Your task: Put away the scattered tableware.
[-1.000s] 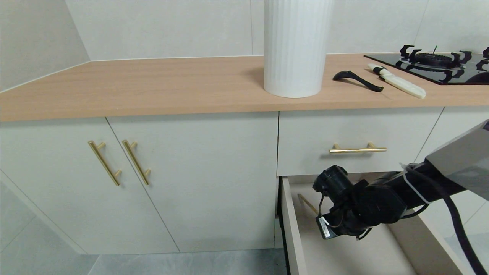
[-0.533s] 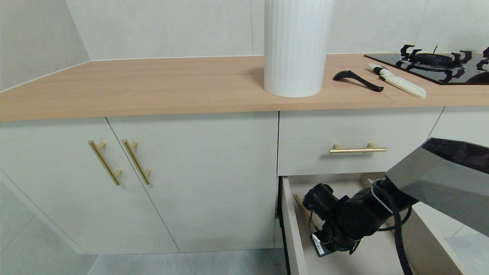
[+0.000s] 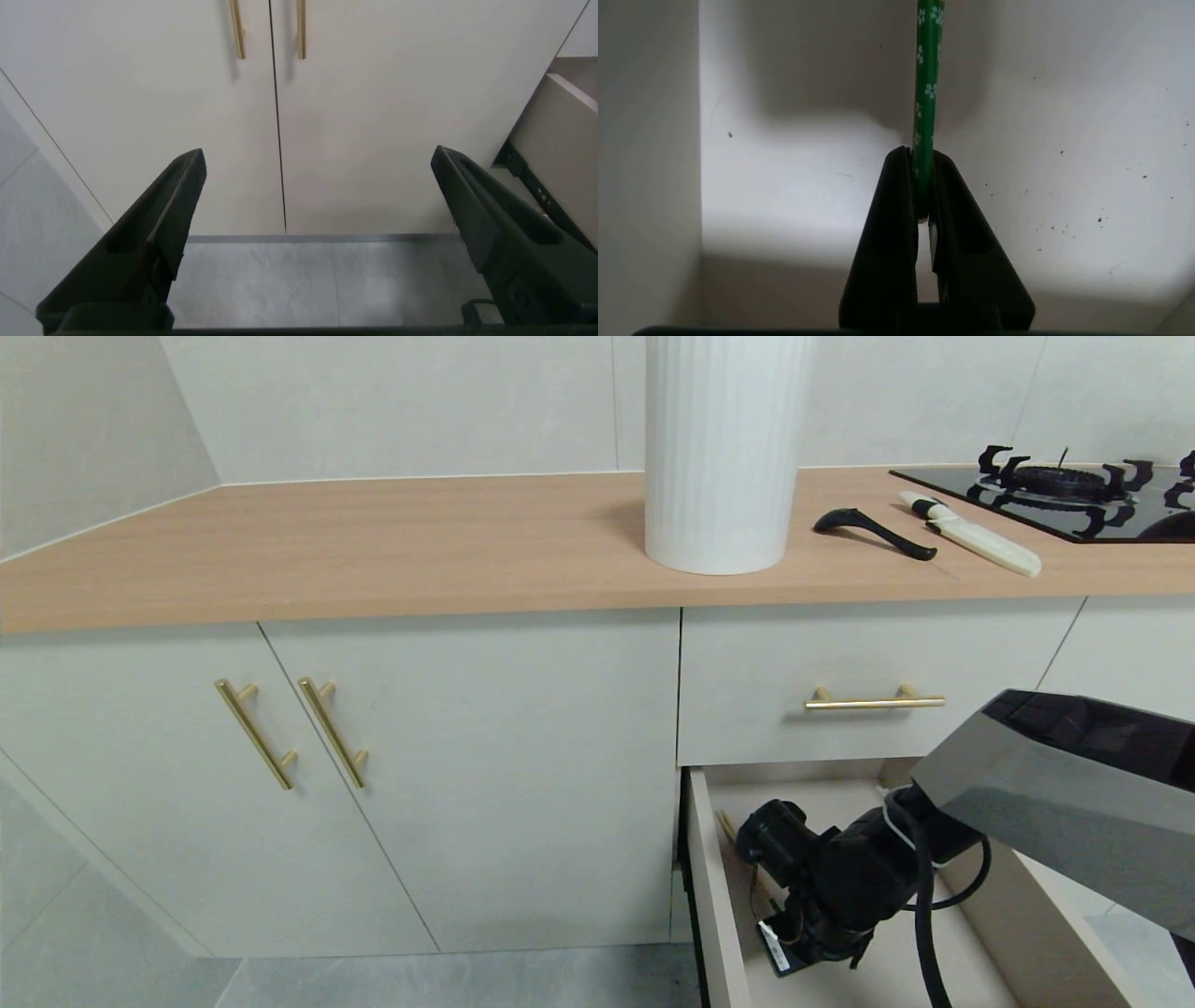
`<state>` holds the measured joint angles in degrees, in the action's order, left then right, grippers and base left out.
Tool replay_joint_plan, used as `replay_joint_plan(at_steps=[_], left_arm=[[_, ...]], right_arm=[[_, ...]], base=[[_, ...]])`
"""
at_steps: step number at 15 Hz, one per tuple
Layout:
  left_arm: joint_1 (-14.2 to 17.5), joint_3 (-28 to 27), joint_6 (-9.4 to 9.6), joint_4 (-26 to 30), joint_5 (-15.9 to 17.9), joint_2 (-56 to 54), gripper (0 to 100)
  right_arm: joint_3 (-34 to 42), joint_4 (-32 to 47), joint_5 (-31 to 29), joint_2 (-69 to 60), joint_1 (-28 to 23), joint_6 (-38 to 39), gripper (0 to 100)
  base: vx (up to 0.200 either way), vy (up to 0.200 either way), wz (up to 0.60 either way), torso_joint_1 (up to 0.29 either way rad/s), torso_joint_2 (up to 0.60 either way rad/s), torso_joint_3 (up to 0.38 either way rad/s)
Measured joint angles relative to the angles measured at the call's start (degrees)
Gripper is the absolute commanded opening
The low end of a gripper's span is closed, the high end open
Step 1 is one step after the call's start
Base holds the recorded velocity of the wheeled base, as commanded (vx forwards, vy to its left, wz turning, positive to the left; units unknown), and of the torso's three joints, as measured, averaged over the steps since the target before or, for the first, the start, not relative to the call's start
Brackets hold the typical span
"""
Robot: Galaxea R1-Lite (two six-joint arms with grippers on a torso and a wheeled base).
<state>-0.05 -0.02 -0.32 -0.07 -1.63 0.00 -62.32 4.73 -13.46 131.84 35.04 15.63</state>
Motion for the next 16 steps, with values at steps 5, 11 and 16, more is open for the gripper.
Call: replay_joint_plan(at_steps=[5, 11, 16], left_arm=[[-0.05, 0.02, -0.01, 0.0, 0.0, 0.0, 100], [-0.02, 0.02, 0.0, 0.0, -0.02, 0.0, 100], [-0.02, 0.02, 0.0, 0.0, 0.0, 0.0, 100]], right_arm=[[0.02, 0.02, 0.02, 0.1, 0.0, 0.0, 100], [0.11, 0.09, -1.23, -0.63, 0.0, 0.02, 100], [2.26, 0.63, -3.51, -10.34, -1.57, -0.17, 100]], base=[[0.0, 0.0, 0.0, 0.0, 0.0, 0.0], [0.0, 0.0, 0.0, 0.0, 0.0, 0.0], [0.0, 0.0, 0.0, 0.0, 0.0, 0.0]])
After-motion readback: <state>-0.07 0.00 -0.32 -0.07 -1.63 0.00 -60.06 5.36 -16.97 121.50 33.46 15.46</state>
